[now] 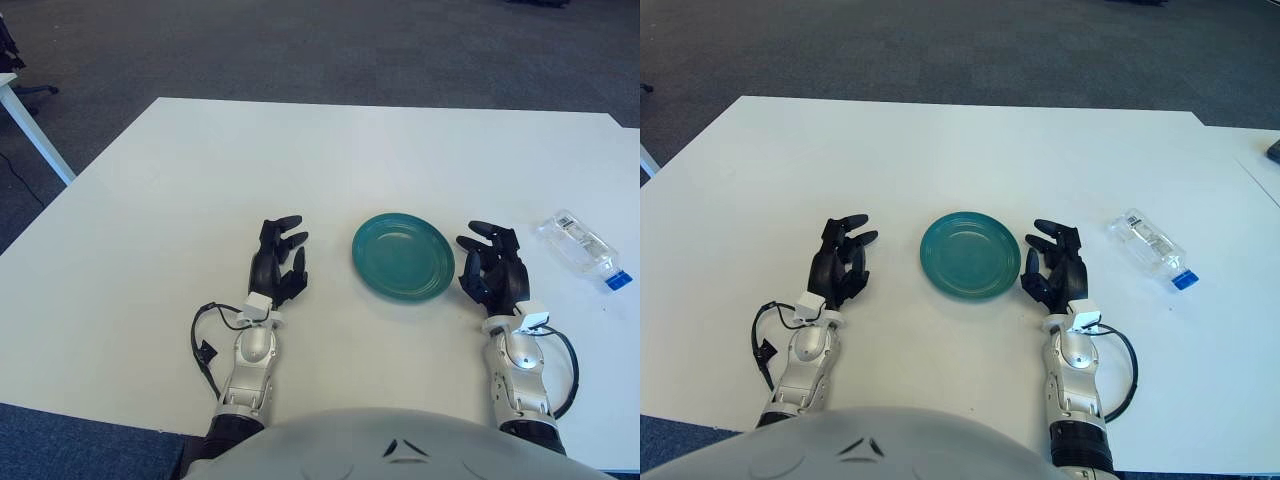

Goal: Put the bottle into the plate.

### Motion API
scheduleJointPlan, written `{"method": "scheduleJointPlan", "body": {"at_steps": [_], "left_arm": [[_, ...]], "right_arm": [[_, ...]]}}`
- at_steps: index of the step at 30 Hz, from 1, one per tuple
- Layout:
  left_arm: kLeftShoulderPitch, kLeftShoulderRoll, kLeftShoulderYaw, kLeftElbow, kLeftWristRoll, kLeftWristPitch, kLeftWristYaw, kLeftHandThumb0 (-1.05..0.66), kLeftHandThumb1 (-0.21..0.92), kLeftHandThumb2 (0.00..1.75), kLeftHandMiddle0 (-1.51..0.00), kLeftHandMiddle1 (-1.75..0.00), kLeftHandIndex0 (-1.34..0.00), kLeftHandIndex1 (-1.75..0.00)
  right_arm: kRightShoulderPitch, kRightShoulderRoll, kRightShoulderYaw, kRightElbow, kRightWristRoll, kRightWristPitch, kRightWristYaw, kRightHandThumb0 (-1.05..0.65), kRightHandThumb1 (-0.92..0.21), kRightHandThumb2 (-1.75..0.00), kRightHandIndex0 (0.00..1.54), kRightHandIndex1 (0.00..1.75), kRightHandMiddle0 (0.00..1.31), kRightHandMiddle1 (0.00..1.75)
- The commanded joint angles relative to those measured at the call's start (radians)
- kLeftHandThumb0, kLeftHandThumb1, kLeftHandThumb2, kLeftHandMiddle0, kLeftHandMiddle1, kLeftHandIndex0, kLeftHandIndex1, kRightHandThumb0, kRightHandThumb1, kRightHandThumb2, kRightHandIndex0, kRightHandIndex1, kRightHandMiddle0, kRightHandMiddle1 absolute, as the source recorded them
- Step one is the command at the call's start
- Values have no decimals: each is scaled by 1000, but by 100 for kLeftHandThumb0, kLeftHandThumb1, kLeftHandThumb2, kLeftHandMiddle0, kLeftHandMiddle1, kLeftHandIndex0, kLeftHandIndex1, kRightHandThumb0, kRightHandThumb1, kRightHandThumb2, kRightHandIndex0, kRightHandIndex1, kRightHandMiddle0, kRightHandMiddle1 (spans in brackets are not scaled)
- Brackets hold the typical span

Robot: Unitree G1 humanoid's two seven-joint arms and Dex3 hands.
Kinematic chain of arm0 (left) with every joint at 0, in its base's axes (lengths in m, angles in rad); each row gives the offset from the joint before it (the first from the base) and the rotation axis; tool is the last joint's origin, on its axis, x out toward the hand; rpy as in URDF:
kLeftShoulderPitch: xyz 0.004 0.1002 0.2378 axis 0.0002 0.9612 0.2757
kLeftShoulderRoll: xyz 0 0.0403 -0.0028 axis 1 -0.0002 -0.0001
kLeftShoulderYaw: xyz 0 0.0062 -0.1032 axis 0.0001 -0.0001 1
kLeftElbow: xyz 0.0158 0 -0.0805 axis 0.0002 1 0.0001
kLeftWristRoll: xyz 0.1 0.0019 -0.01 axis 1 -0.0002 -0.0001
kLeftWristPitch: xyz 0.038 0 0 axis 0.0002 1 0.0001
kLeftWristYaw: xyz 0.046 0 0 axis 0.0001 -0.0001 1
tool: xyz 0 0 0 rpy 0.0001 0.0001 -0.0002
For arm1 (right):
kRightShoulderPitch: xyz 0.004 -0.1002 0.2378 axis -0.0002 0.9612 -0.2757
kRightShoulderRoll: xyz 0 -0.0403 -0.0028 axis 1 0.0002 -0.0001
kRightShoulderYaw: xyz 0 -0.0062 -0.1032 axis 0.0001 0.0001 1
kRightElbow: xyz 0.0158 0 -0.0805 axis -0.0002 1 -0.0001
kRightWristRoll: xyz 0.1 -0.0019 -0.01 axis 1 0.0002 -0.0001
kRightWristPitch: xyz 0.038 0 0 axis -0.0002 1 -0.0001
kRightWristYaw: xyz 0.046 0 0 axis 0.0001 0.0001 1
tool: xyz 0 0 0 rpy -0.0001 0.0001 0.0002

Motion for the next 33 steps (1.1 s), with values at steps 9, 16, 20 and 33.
{"method": "scheduleJointPlan", "body": {"at_steps": [9,16,20,33], "left_arm": [[38,7,4,58,8,8,0,-74,92,61,-44,-72,-11,-109],[39,7,3,61,11,2,1,-73,92,61,-41,-69,-9,-108],[43,6,2,54,10,2,0,-73,92,61,-40,-69,-9,-108],[43,15,19,52,-39,-1,-37,-72,92,59,-42,-69,-10,-109]], "right_arm": [[24,6,5,26,-6,31,4,-53,-75,-86,30,101,0,122],[24,7,4,29,-3,28,7,-52,-75,-85,31,101,0,120],[26,7,4,24,-2,27,9,-51,-75,-85,31,101,0,120],[15,17,18,26,-22,17,-6,-51,-74,-84,30,100,0,117]]}}
